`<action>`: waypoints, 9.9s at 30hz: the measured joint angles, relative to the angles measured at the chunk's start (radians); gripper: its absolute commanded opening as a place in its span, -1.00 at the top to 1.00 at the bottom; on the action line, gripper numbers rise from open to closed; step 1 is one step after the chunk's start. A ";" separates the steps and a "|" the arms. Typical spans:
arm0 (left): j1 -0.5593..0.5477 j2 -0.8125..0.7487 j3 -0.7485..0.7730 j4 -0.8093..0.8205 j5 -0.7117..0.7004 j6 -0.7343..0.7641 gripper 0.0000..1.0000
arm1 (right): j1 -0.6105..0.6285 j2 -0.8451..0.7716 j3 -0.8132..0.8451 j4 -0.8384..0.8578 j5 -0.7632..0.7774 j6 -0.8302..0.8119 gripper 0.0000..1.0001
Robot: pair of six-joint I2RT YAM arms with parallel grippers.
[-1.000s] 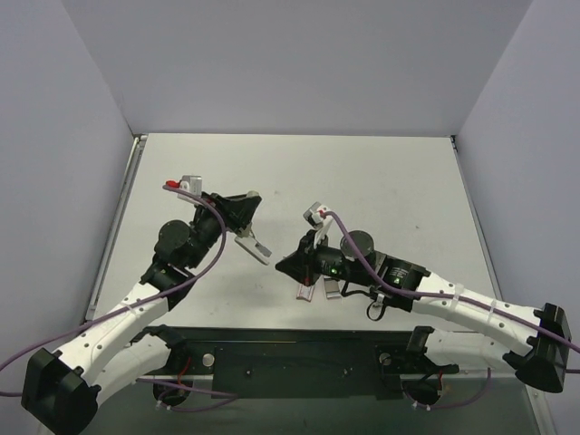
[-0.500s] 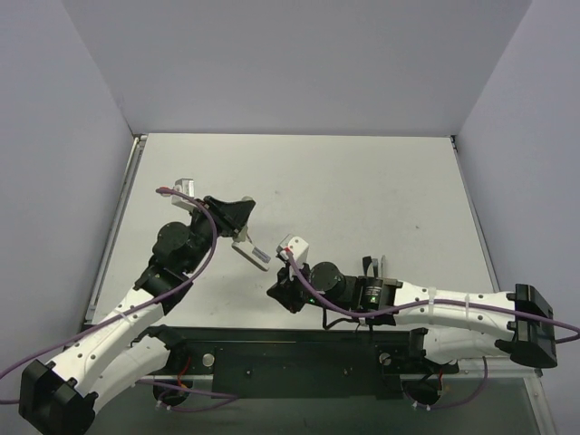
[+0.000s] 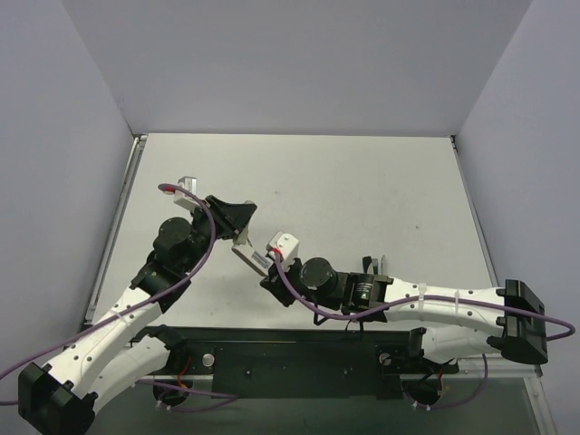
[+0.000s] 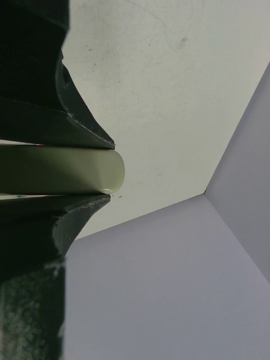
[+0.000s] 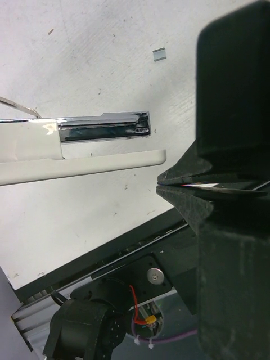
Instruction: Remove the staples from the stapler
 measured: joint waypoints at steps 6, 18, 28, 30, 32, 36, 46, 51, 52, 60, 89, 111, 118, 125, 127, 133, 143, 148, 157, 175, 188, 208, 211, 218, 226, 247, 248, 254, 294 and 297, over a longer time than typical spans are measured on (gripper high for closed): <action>0.000 0.000 0.007 -0.017 0.027 -0.001 1.00 | -0.017 0.031 0.002 0.022 -0.023 -0.024 1.00; 0.001 -0.053 -0.002 -0.060 0.116 -0.005 1.00 | -0.098 0.035 0.002 0.031 -0.026 -0.033 1.00; 0.001 -0.121 -0.006 -0.078 0.195 0.004 1.00 | -0.113 -0.014 0.001 0.000 -0.026 -0.037 1.00; 0.001 -0.129 -0.008 -0.076 0.227 0.006 1.00 | -0.132 -0.060 0.001 -0.018 -0.044 -0.031 1.00; 0.001 -0.135 -0.012 -0.062 0.269 0.013 1.00 | -0.156 -0.115 0.001 -0.039 -0.074 -0.023 1.00; 0.001 -0.141 -0.038 -0.008 0.367 0.031 1.00 | -0.200 -0.217 0.001 -0.085 -0.161 -0.006 1.00; 0.001 -0.138 -0.137 0.219 0.592 0.029 1.00 | -0.224 -0.327 0.001 -0.214 -0.382 0.004 1.00; 0.001 -0.137 -0.148 0.341 0.672 0.021 1.00 | -0.224 -0.326 0.001 -0.236 -0.455 0.008 1.00; 0.000 -0.137 -0.150 0.362 0.688 0.018 1.00 | -0.224 -0.326 0.001 -0.236 -0.464 0.009 1.00; -0.013 -0.137 -0.154 0.445 0.756 0.002 1.00 | -0.224 -0.295 0.004 -0.215 -0.521 0.024 1.00; -0.218 -0.175 -0.127 0.393 0.742 0.209 1.00 | -0.245 -0.058 0.394 -0.532 -0.803 -0.085 1.00; -0.373 -0.170 -0.056 0.138 0.475 0.426 1.00 | -0.252 -0.227 0.150 -0.425 -0.624 -0.109 1.00; -0.388 -0.113 -0.015 0.020 0.295 0.476 1.00 | -0.274 -0.377 0.025 -0.332 -0.404 -0.065 1.00; -0.389 0.001 0.113 -0.090 0.007 0.553 1.00 | -0.290 -0.467 -0.043 -0.351 -0.142 -0.013 1.00; -0.388 0.044 0.145 -0.093 -0.075 0.578 1.00 | -0.290 -0.471 -0.061 -0.361 -0.076 0.006 1.00; -0.356 0.200 0.214 -0.087 -0.238 0.642 1.00 | -0.291 -0.475 -0.129 -0.386 0.141 0.077 1.00; -0.074 0.524 0.332 -0.028 -0.214 0.663 1.00 | -0.297 -0.467 -0.229 -0.389 0.290 0.179 1.00; 0.027 0.703 0.416 0.016 -0.207 0.658 1.00 | -0.302 -0.457 -0.251 -0.388 0.306 0.213 1.00; 0.133 1.035 0.588 0.116 -0.185 0.631 1.00 | -0.303 -0.401 -0.252 -0.377 0.297 0.249 1.00; 0.247 1.453 1.062 -0.085 -0.161 0.565 0.32 | -0.324 -0.349 -0.252 -0.351 0.266 0.257 0.91; 0.266 1.514 1.151 -0.183 -0.098 0.555 -0.59 | -0.344 -0.349 -0.251 -0.354 0.254 0.271 0.21; 0.262 0.903 0.679 -0.108 -0.009 0.383 -0.67 | -0.616 -0.386 -0.142 -0.578 0.275 0.296 -0.27; 0.234 0.813 0.548 -0.075 0.009 0.345 -0.66 | -0.677 -0.368 -0.133 -0.618 0.253 0.301 -0.27; 0.050 0.637 0.277 -0.053 0.007 0.322 -0.66 | -0.779 -0.300 -0.131 -0.651 0.210 0.323 -0.24; -0.090 0.370 0.060 -0.001 0.024 0.282 -0.66 | -0.853 -0.251 -0.178 -0.634 0.182 0.350 -0.12; -0.191 0.174 -0.109 0.028 0.103 0.204 -0.66 | -0.944 -0.059 -0.259 -0.515 0.073 0.385 0.17; -0.191 0.169 -0.112 0.028 0.106 0.203 -0.66 | -0.946 -0.059 -0.261 -0.513 0.073 0.389 0.19; -0.192 0.169 -0.135 0.029 0.116 0.192 -0.66 | -0.954 -0.056 -0.267 -0.499 0.073 0.402 0.42; -0.258 0.225 -0.142 0.088 0.169 0.163 -0.66 | -0.943 -0.500 -0.282 -0.642 0.014 0.386 1.00; -0.262 0.237 -0.139 0.121 0.203 0.154 -0.67 | -0.910 -0.517 -0.241 -0.668 -0.010 0.373 1.00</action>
